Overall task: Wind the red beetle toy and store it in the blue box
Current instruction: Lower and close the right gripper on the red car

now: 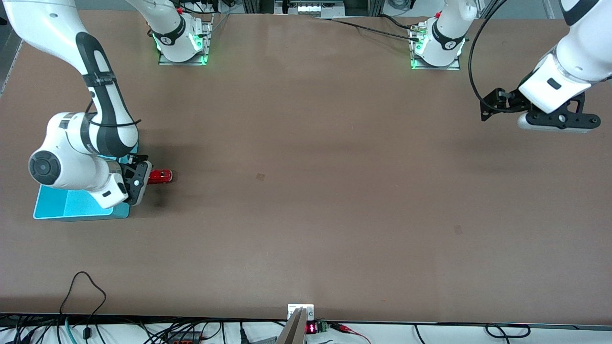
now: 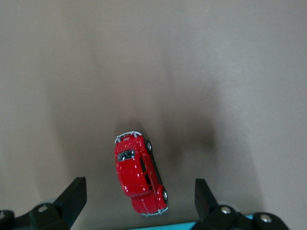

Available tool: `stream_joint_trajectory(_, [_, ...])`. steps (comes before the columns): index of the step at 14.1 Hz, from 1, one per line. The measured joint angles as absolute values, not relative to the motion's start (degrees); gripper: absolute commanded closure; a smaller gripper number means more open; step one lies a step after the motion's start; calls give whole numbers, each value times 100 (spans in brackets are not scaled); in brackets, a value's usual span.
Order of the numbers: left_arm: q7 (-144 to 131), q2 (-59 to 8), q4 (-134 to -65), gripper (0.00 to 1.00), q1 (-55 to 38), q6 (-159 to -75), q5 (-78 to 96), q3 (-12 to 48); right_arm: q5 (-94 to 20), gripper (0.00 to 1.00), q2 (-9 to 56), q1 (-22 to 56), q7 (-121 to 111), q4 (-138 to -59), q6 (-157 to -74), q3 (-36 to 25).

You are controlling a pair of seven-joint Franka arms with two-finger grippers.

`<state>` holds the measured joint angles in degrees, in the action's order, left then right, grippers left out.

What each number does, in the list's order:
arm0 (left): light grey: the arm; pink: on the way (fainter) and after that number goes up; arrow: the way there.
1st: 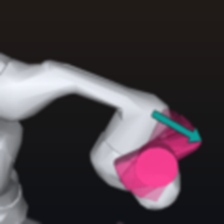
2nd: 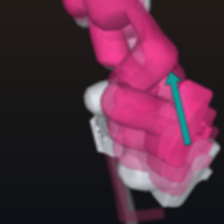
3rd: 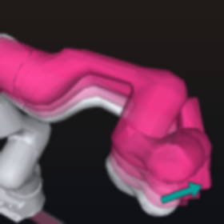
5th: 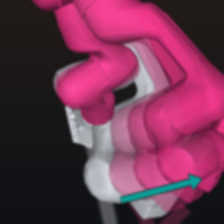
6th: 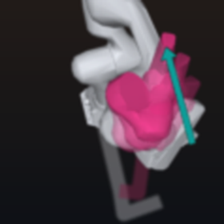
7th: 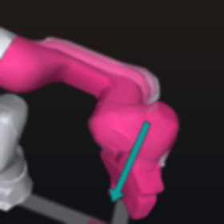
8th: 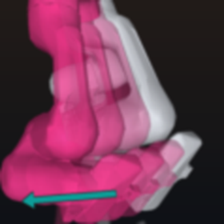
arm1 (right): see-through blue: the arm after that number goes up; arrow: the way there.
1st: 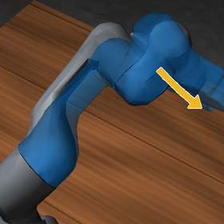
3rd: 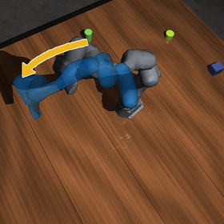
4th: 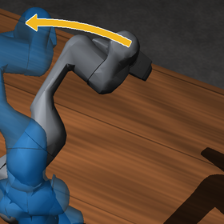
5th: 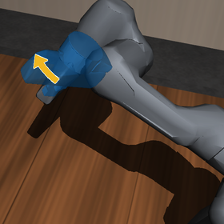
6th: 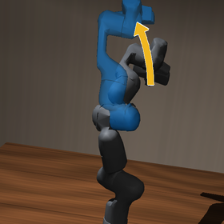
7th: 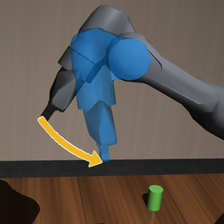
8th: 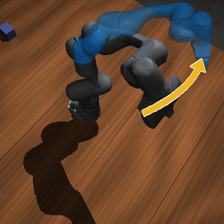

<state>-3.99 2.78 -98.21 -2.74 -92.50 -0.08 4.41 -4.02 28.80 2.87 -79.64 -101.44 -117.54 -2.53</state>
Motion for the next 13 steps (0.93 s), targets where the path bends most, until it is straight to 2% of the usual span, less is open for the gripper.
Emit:
stream_joint_trajectory(9, [-389, 197, -9750, 0, -180, -9215, -9, 378, -383, 0, 2930, 237, -9032, -10928, -12730, -256])
stream_joint_trajectory(13, [-392, -43, -9749, 0, -184, -9468, -9, 387, -382, 0, 2929, 186, -9331, -11245, -13159, -263])
